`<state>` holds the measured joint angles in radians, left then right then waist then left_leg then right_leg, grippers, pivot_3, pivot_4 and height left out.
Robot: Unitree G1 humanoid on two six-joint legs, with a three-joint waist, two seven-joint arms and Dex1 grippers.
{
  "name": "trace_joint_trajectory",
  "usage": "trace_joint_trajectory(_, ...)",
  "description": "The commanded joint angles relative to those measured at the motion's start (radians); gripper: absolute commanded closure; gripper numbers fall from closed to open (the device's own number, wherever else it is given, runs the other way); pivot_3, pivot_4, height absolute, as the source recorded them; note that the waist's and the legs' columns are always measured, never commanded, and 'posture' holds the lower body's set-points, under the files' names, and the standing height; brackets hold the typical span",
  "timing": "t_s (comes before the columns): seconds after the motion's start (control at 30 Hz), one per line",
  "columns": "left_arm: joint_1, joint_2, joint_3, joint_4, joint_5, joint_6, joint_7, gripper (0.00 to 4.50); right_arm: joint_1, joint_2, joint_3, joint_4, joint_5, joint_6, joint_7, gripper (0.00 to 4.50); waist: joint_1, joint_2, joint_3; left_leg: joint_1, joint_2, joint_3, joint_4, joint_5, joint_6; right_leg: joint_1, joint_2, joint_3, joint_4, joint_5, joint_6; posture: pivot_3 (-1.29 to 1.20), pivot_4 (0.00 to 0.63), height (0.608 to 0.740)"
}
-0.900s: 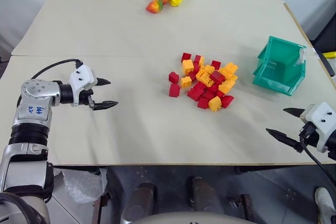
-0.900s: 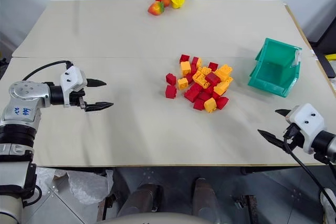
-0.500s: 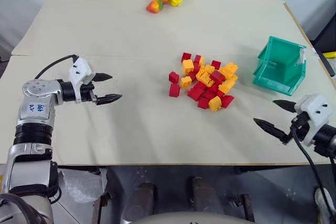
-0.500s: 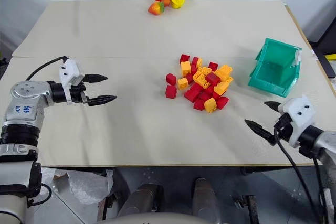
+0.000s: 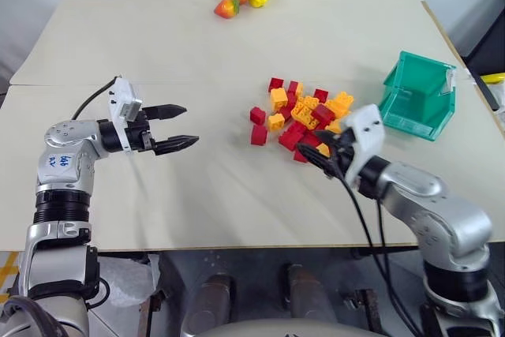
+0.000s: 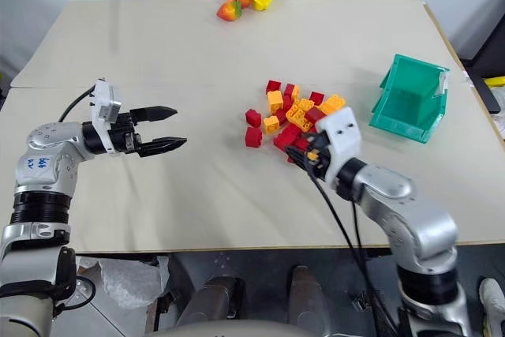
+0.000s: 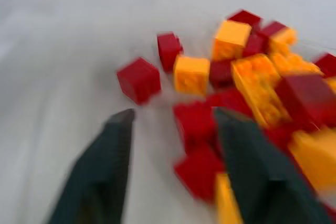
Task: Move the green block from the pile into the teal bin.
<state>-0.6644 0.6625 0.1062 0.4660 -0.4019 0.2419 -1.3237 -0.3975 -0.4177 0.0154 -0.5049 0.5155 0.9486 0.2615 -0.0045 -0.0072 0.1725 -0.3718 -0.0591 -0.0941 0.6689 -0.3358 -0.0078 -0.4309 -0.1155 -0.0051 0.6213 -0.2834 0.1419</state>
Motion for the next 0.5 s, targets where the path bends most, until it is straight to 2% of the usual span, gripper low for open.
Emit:
trace_joint_trajectory(0.03, -0.039, 0.003, 0.009, 0.038, -0.046, -0.015, -0.120, 0.00, -0.090, 0.077, 0.053, 0.084, -0.070, -0.001, -0.075, 3.42, -0.002, 0.000, 0.000, 0.000, 0.000, 0.000, 0.000, 0.000, 0.000, 0.000, 0.000, 0.000, 0.000, 0.000, 0.000, 0.00, 0.150, 0.740)
trace_joint_trajectory(0.13, -0.061, 0.010, -0.016, 0.091, -0.020, -0.062, -0.198, 0.00, -0.175, 0.167, 0.135, 0.193, -0.139, 0.013, -0.126, 4.43, -0.009, 0.000, 0.000, 0.000, 0.000, 0.000, 0.000, 0.000, -0.001, 0.000, 0.001, 0.000, 0.001, 0.000, 0.000, 0.00, 0.150, 0.740)
trace_joint_trajectory(0.3, -0.075, 0.017, -0.048, 0.131, 0.002, -0.083, -0.237, 0.00, -0.323, 0.291, 0.174, 0.427, -0.239, 0.002, -0.199, 4.47, -0.029, 0.000, 0.000, 0.000, -0.001, 0.000, 0.000, 0.001, -0.001, -0.002, 0.000, 0.000, 0.004, 0.000, -0.001, 0.00, 0.150, 0.740)
trace_joint_trajectory(0.5, -0.072, -0.006, -0.038, 0.117, -0.007, -0.105, -0.185, 0.00, -0.435, 0.370, 0.109, 0.631, -0.337, -0.050, -0.314, 4.47, -0.043, 0.000, 0.000, 0.000, 0.000, 0.000, -0.001, 0.001, -0.001, -0.006, 0.000, 0.000, 0.007, -0.001, -0.001, 0.00, 0.150, 0.740)
